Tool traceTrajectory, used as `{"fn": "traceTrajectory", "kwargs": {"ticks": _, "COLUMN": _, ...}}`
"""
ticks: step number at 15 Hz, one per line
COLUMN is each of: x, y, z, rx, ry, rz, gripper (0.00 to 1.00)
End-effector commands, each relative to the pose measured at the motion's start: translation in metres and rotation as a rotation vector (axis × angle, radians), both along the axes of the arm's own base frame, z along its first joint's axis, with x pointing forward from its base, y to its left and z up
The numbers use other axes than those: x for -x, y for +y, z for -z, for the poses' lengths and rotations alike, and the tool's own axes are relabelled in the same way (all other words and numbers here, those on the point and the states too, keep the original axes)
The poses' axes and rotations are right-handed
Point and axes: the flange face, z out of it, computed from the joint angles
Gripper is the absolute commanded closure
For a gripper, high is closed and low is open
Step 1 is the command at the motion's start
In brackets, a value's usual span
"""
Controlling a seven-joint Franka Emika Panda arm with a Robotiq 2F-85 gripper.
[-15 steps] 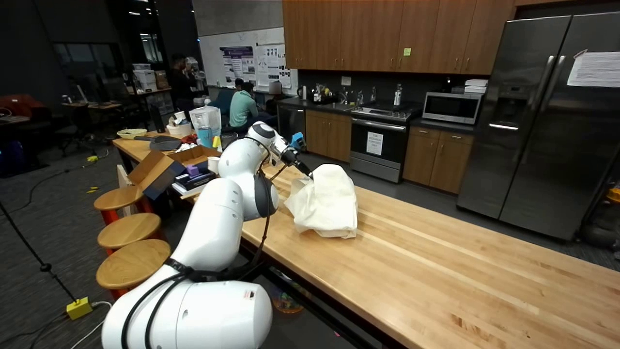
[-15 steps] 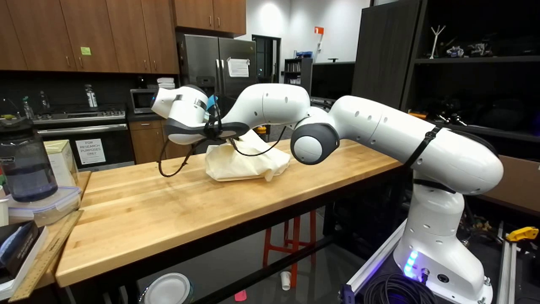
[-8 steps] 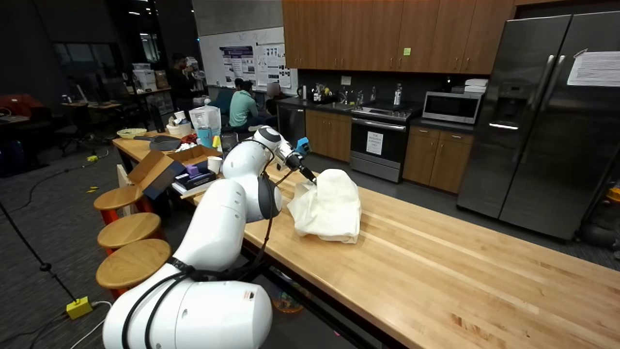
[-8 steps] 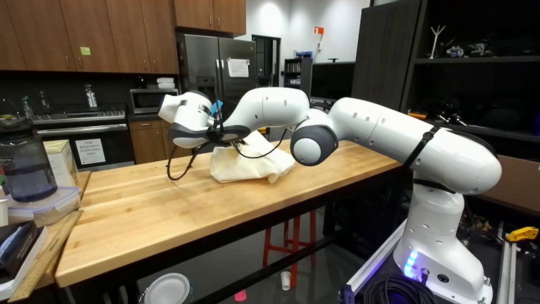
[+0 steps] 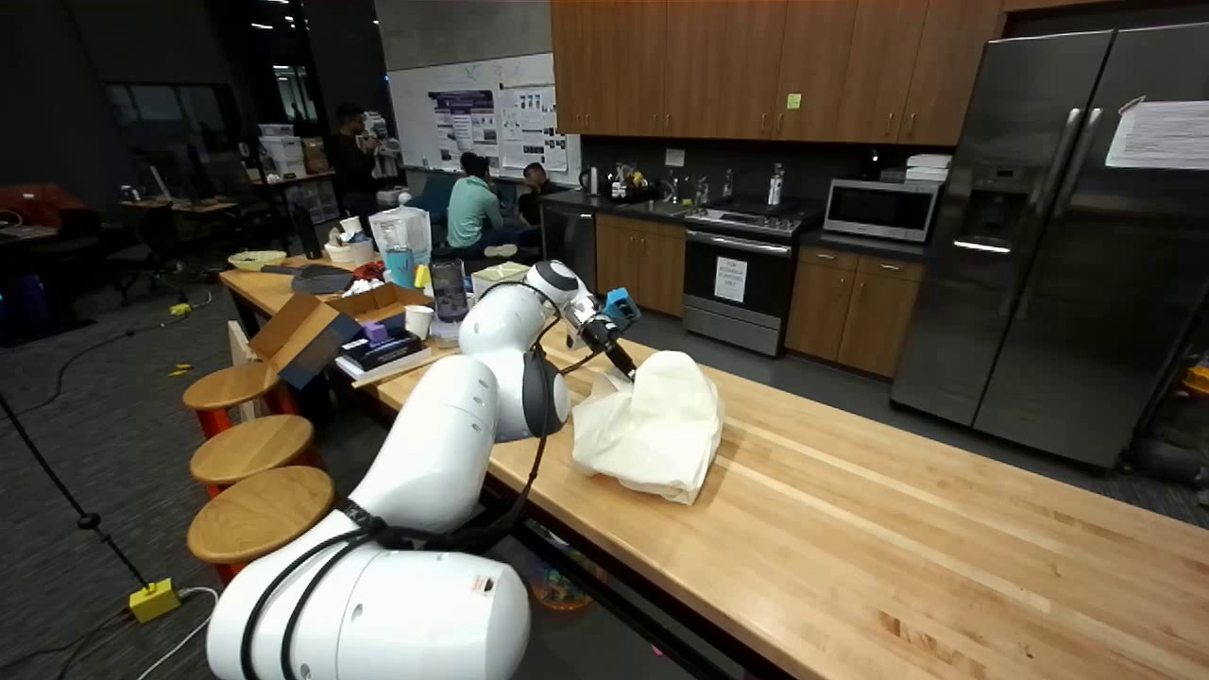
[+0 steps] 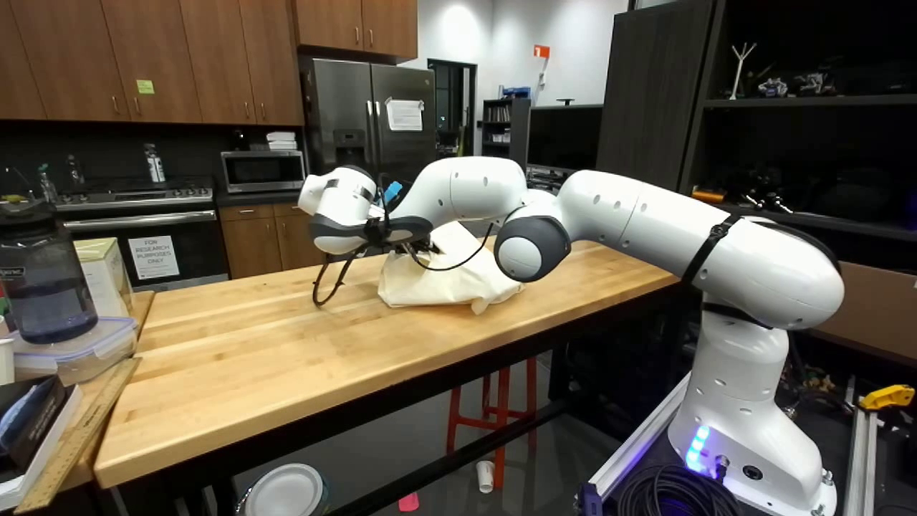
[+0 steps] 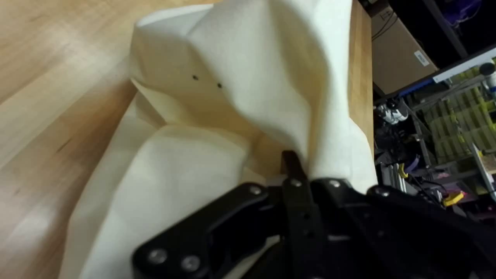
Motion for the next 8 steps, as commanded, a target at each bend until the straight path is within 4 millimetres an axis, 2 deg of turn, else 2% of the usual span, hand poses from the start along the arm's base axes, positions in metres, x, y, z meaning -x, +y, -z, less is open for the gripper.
{"fn": "traceTrajectory", "kwargs": {"ticks": 1, "x": -0.006, "y": -0.042, "z": 0.0, "rx": -0.051, "ry": -0.067, "rz": 0.164, "gripper": 0.99}}
{"fn": "traceTrajectory", "kwargs": {"ticks": 8, "x": -0.02, "y": -0.129, "z": -0.01, "rx": -0.128, "ry": -0.203, "rz": 0.455, "gripper": 0.99}}
